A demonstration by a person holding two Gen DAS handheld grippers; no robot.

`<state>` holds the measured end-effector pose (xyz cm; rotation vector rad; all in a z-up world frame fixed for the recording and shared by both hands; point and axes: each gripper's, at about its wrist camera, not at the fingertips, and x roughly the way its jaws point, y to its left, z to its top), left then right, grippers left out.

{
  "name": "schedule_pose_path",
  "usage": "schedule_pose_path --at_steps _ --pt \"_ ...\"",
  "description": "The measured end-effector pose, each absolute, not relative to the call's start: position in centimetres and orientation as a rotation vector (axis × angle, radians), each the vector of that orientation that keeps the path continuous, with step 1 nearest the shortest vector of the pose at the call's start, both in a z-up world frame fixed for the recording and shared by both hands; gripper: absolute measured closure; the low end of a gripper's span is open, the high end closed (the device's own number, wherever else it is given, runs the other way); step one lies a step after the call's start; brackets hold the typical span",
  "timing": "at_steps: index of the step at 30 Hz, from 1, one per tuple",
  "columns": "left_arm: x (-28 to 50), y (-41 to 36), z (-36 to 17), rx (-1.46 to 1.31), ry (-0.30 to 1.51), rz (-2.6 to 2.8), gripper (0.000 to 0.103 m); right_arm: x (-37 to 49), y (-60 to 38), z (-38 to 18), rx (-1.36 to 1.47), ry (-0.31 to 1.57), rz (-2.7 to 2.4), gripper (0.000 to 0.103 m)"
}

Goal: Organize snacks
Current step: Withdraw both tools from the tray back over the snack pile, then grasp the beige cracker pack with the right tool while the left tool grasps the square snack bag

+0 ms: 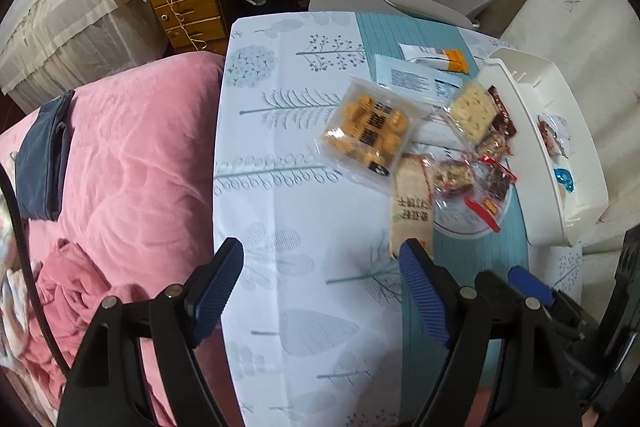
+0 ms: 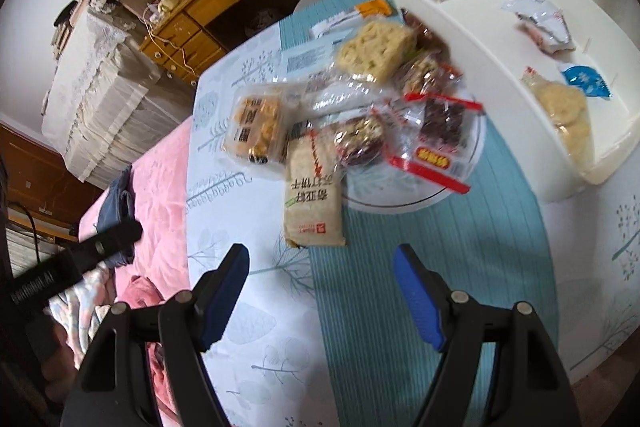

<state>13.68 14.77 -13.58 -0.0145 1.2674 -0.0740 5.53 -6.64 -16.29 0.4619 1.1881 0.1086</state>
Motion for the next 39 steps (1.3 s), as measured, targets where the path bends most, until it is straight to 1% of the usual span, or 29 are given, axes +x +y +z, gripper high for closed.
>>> schedule_pose_path --at_steps 3,5,7,12,15,17,26,39 --pt "15.1 15.0 -14.1 -0.009 1.272 -0.083 0.020 5.8 -5.8 -17.1 0.452 1.213 0.102 0.028" --pt "16.2 15.0 -14.6 -0.004 1.280 -0.090 0.016 6.3 -5.2 -17.9 0.443 1.245 0.100 0.028" --pt "17.1 14.9 -15.0 0.001 1.288 -0.101 0.015 6.9 -4.6 -18.9 0.444 1.282 0.101 0.027" --pt "19.7 14.5 -16.6 0.028 1.319 -0.124 0.014 8.1 -3.3 -20.3 0.448 1.302 0.092 0.017" --pt "21.1 14.0 -17.4 0.045 1.319 -0.132 0.013 8.8 -2.8 -20.9 0.440 1.300 0.081 0.017" --pt "22.2 13.7 -17.9 0.050 1.325 -0.148 0.010 9.2 -2.6 -21.2 0.438 1.279 0.050 0.017" --pt "25.8 11.8 -21.0 0.088 1.362 -0.202 0.010 10.3 -0.8 -22.9 0.368 1.202 0.001 0.017" --pt "28.1 9.2 -25.5 0.092 1.401 -0.263 0.010 10.1 0.6 -24.0 0.226 1.148 -0.077 0.017"
